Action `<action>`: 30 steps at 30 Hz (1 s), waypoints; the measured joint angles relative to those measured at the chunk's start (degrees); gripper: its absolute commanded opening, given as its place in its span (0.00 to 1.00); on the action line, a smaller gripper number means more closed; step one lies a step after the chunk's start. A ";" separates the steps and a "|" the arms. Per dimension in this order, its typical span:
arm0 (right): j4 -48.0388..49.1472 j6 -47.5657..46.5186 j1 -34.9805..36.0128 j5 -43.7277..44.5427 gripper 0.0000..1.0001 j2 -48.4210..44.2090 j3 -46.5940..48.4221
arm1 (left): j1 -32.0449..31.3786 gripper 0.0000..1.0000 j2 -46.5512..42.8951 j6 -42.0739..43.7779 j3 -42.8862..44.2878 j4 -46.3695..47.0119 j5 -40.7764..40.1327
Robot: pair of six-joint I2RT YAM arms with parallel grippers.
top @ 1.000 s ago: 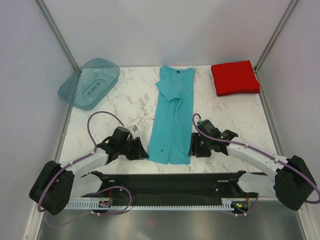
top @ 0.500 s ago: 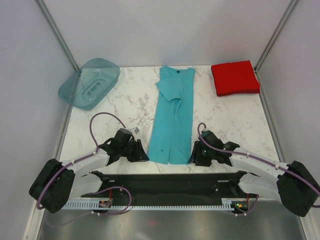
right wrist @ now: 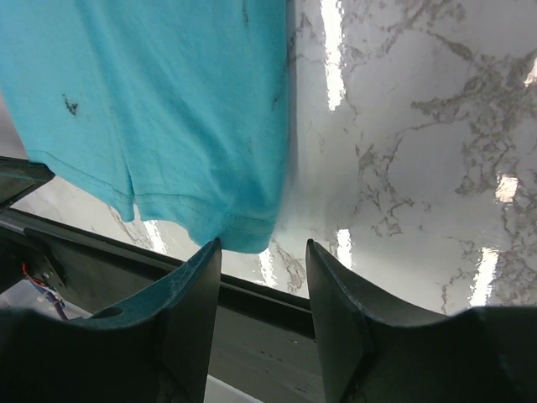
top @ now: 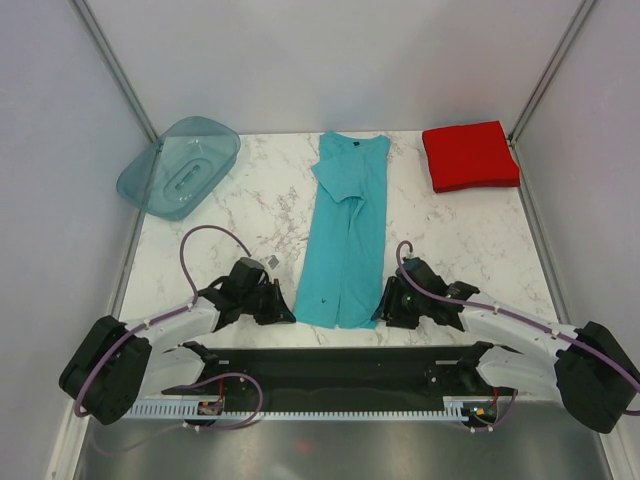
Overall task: Fold and stack the t-shirts
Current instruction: Fold the tshirt
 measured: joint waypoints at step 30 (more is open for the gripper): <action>-4.04 -2.43 4.70 2.91 0.13 7.19 7.17 | -5.09 0.02 -7.76 -7.30 -5.03 -0.37 -1.25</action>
